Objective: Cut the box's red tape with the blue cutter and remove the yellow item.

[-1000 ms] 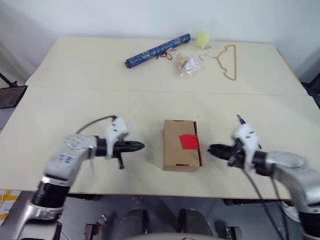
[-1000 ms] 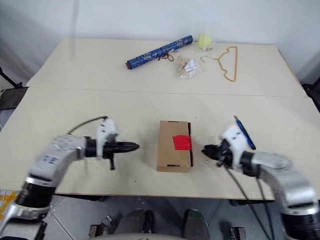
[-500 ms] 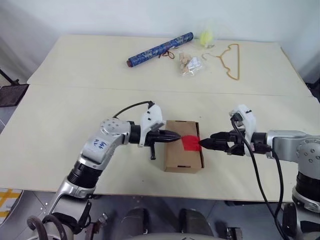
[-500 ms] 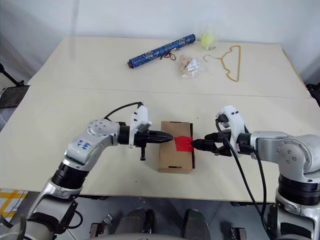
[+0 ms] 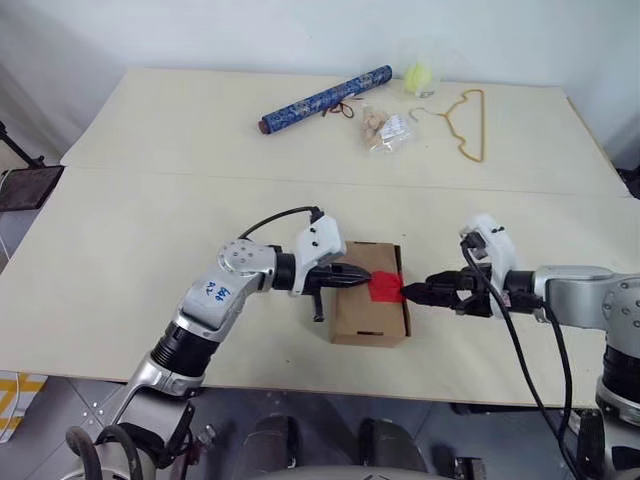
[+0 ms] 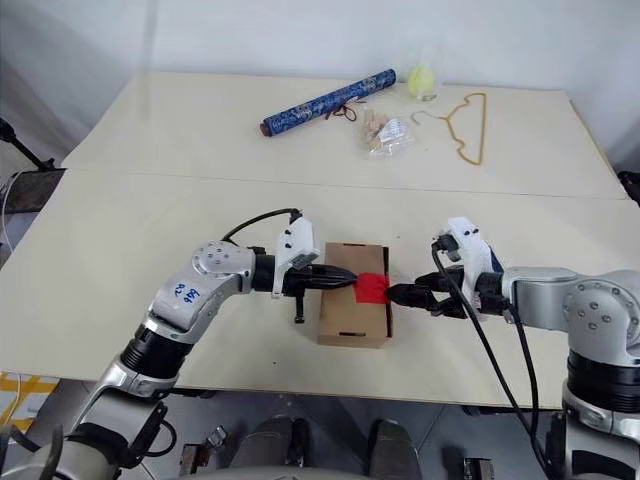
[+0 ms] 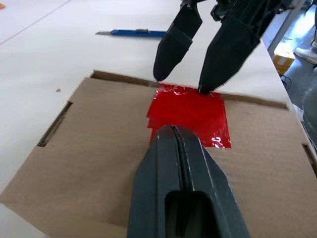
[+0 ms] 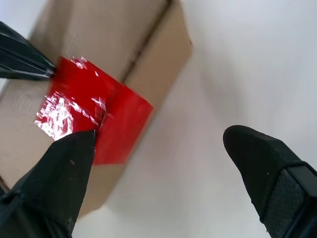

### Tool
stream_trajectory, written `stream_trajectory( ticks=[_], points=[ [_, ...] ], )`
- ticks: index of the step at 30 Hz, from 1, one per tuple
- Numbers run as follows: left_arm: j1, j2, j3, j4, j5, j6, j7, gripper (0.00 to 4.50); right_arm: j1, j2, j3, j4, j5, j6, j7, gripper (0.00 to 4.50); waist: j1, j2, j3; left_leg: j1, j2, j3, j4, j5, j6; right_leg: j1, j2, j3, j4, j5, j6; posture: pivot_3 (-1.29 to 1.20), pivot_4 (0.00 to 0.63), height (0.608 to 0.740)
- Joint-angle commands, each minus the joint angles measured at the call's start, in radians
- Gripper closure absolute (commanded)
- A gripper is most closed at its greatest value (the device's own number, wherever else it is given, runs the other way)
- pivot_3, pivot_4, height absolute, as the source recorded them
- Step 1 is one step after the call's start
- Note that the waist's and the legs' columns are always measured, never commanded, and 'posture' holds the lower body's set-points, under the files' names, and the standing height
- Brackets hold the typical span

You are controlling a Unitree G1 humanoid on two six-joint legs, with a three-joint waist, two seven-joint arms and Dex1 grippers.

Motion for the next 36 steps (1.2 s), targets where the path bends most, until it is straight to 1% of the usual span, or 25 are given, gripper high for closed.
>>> stream_trajectory(
  ticks=[1, 8, 13, 15, 18, 20, 29, 36],
  points=[
    [0.025, 0.008, -0.022, -0.008, 0.009, 0.011, -0.01, 4.5, 0.014, -0.026, -0.045, 0.009, 0.035, 0.005, -0.016, 0.02, 0.0, 0.0, 0.0, 0.0, 0.0, 0.0, 0.0, 0.0, 0.0, 0.0, 0.0, 0.0, 0.0, 0.0, 0.0, 0.0, 0.15, 0.74],
    [0.023, 0.004, -0.026, -0.018, 0.007, 0.02, -0.008, 4.5, 0.002, -0.018, -0.016, 0.007, 0.048, 0.005, -0.077, 0.02, 0.0, 0.0, 0.0, 0.0, 0.0, 0.0, 0.0, 0.0, 0.0, 0.0, 0.0, 0.0, 0.0, 0.0, 0.0, 0.0, 0.15, 0.74],
    [0.02, 0.004, -0.029, -0.016, 0.011, 0.018, -0.007, 4.5, -0.069, 0.013, 0.036, 0.006, 0.075, 0.005, -0.171, 0.02, -0.002, 0.0, 0.0, 0.0, 0.001, 0.001, 0.0, 0.0, 0.0, 0.0, 0.0, 0.0, 0.0, 0.0, 0.0, 0.0, 0.15, 0.74],
    [0.02, 0.002, -0.031, -0.015, 0.012, 0.017, -0.006, 4.5, -0.097, -0.026, 0.103, -0.011, 0.069, 0.005, -0.186, 0.02, -0.002, 0.0, 0.0, 0.0, 0.001, 0.001, 0.0, 0.0, 0.0, 0.0, 0.0, 0.001, 0.0, 0.0, 0.0, 0.0, 0.15, 0.74],
    [0.022, -0.004, -0.036, -0.019, 0.013, 0.017, -0.002, 4.5, -0.136, -0.045, 0.153, -0.026, 0.046, 0.005, -0.215, 0.02, -0.003, 0.0, -0.001, 0.001, 0.001, 0.001, 0.0, 0.0, 0.0, 0.0, 0.0, 0.001, 0.0, 0.0, 0.0, 0.0, 0.15, 0.74],
    [0.025, -0.009, -0.036, -0.022, 0.011, 0.017, 0.002, 4.5, -0.146, -0.08, 0.195, -0.032, 0.041, 0.005, -0.227, 0.02, -0.003, 0.0, -0.001, 0.001, 0.001, 0.001, 0.001, 0.0, 0.0, 0.0, 0.0, 0.001, 0.0, 0.0, 0.0, 0.0, 0.15, 0.74],
    [0.034, -0.009, -0.043, -0.03, 0.013, 0.021, 0.001, 4.5, -0.092, -0.143, 0.193, -0.027, 0.031, 0.005, -0.205, 0.02, 0.001, -0.001, -0.001, 0.001, 0.001, 0.001, 0.001, 0.0, 0.0, 0.001, 0.0, 0.001, -0.001, 0.0, 0.0, 0.0, 0.15, 0.74],
    [0.029, -0.008, -0.049, -0.028, 0.013, 0.025, -0.003, 4.5, -0.076, -0.148, 0.195, -0.02, -0.006, 0.005, -0.189, 0.02, 0.003, -0.001, -0.001, 0.001, 0.001, -0.001, 0.001, 0.0, 0.0, 0.002, 0.0, 0.0, -0.002, 0.0, 0.0, 0.0, 0.15, 0.74]
  ],
)
